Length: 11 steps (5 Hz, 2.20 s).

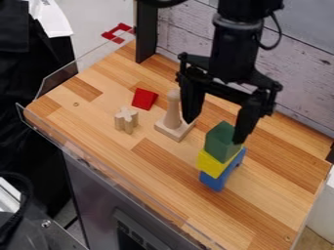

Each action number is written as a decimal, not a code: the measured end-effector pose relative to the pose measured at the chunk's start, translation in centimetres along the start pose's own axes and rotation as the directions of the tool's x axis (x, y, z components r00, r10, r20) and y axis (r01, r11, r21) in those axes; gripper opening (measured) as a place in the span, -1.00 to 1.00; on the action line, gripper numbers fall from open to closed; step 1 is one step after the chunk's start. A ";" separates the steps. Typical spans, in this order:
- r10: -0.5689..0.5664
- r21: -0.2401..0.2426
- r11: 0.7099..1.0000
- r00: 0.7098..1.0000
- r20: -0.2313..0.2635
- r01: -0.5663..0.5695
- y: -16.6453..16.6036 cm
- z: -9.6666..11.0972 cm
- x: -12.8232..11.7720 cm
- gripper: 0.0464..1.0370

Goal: Move the cube on the left of table

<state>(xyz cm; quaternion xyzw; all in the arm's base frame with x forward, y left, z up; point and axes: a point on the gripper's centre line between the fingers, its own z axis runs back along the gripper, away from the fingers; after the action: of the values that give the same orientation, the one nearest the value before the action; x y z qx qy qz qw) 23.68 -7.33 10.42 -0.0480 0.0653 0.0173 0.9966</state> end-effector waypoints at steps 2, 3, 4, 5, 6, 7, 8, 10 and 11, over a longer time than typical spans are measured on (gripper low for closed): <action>-0.024 0.005 1.000 0.999 -0.025 0.024 -0.6 -1.0 -0.9 0.92; -0.023 0.010 1.000 0.999 -0.040 0.023 -0.6 -1.6 -0.7 0.92; -0.017 0.014 1.000 0.999 -0.046 0.018 -0.5 -2.2 -0.4 0.92; -0.012 0.010 1.000 0.999 -0.041 0.012 -0.5 -2.8 0.0 0.86; 0.004 0.011 1.000 0.999 -0.039 -0.003 -0.4 -3.1 0.3 0.25; 0.026 0.021 0.999 0.999 -0.033 -0.025 -0.1 -3.0 0.4 0.04; 0.061 0.014 0.998 0.998 0.024 -0.061 0.4 -1.0 0.7 0.04; 0.244 -0.009 0.969 0.947 0.207 -0.248 6.7 5.6 2.1 0.04; 0.314 -0.012 0.948 0.931 0.187 -0.317 10.7 4.8 2.5 0.04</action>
<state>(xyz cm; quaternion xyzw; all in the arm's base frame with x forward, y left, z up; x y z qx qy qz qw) 26.37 3.88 13.81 -0.0256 -0.0215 0.1809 0.9829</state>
